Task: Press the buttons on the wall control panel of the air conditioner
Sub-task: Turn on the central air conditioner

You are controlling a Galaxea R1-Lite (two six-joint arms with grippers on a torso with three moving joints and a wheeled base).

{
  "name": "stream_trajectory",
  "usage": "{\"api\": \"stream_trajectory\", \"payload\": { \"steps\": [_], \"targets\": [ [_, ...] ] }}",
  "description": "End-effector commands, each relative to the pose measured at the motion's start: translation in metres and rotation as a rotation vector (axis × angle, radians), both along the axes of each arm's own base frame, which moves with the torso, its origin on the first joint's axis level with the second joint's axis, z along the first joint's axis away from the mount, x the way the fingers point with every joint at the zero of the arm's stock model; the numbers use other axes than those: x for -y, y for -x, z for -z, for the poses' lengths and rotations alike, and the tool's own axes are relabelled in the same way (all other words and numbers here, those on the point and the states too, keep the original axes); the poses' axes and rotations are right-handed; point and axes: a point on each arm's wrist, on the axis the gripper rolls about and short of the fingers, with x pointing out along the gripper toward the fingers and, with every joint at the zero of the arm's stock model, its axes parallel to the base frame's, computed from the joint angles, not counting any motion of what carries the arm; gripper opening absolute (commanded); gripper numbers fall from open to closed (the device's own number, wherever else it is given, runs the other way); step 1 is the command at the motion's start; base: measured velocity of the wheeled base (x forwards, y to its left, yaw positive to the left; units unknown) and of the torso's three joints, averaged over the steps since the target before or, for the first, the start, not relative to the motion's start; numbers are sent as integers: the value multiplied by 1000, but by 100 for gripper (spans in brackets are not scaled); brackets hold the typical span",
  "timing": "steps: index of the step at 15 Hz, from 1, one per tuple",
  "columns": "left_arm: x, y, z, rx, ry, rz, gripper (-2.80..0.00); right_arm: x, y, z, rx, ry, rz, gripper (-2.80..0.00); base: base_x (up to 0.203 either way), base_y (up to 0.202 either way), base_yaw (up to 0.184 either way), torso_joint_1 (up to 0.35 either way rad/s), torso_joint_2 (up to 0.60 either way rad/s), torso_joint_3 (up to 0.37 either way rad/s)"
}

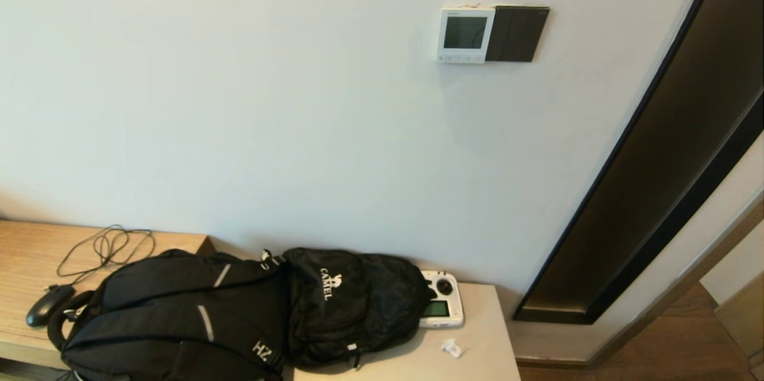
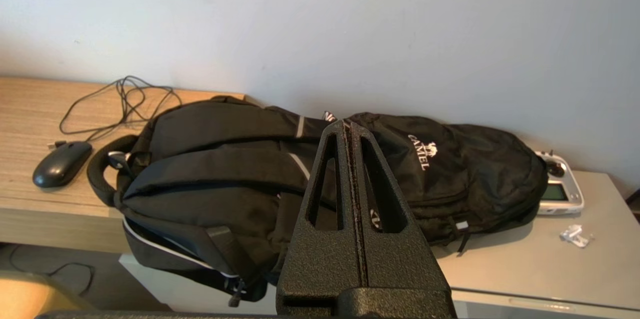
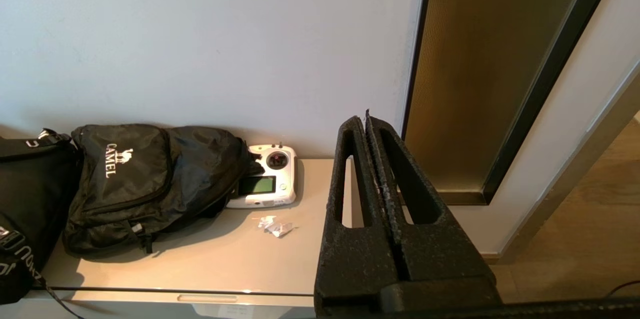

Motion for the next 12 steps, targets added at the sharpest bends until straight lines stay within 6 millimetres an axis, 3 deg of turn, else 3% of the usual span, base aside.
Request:
{"api": "stream_trajectory", "payload": {
  "steps": [1, 12],
  "targets": [
    [0, 0, 0, 3, 1, -1, -280, 0, 0, 0, 0, 1, 1, -280, 0, 0, 0, 0, 0, 0],
    [0, 0, 0, 3, 1, 0, -280, 0, 1, -6, 36, 11, 9, -280, 0, 0, 0, 0, 0, 0]
  ]
}}
